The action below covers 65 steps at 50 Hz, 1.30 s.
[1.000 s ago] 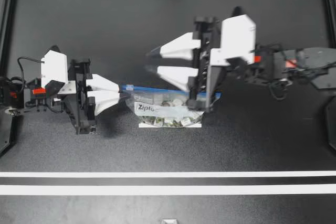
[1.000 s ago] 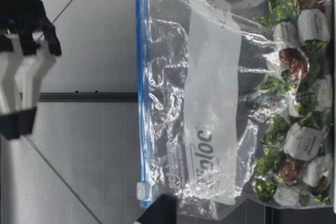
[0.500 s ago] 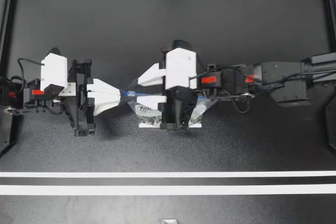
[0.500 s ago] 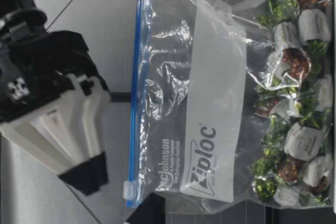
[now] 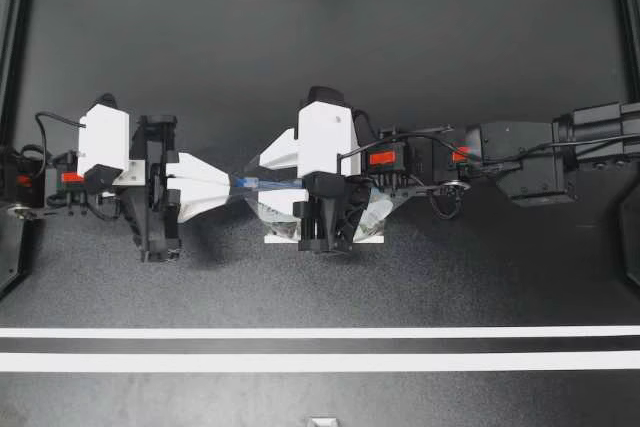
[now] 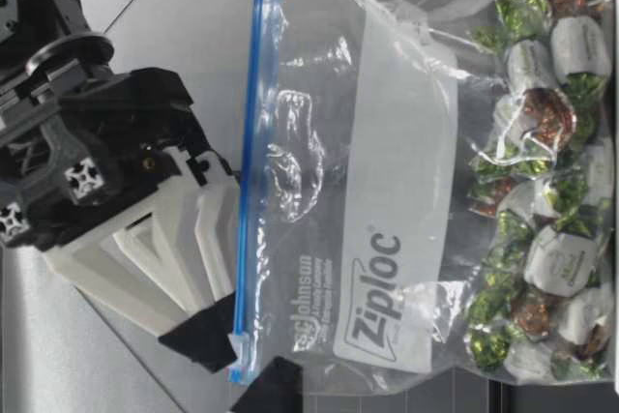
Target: Slide open the ziploc bag.
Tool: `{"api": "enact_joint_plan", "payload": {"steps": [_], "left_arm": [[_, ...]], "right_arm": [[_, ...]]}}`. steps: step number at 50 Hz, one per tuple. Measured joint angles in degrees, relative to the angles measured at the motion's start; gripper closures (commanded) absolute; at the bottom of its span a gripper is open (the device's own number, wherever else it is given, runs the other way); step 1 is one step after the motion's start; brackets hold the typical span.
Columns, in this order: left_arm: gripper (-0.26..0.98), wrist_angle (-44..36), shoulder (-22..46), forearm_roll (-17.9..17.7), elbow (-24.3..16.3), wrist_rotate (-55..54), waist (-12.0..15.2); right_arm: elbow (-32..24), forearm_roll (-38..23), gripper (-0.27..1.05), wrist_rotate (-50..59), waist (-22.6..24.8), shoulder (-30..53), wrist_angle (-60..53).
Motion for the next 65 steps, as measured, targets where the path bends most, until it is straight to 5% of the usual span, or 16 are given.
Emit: {"api": "enact_joint_plan", "payload": {"steps": [14,35,65], "left_arm": [[0.90,-0.09,0.00,0.09,0.00,0.00,0.00],[0.90,0.35,0.00,0.00,-0.09,0.09,0.00],[0.90,0.18,-0.09,-1.67,0.79,1.41,-0.18]], "right_arm": [[-0.35,0.00,0.41,0.44,0.00,0.09,1.32],[-1.23,0.00,0.90,0.62,0.00,-0.09,6.50],[5.27,-0.97,0.91,0.00,-0.09,-8.96,21.27]]}}
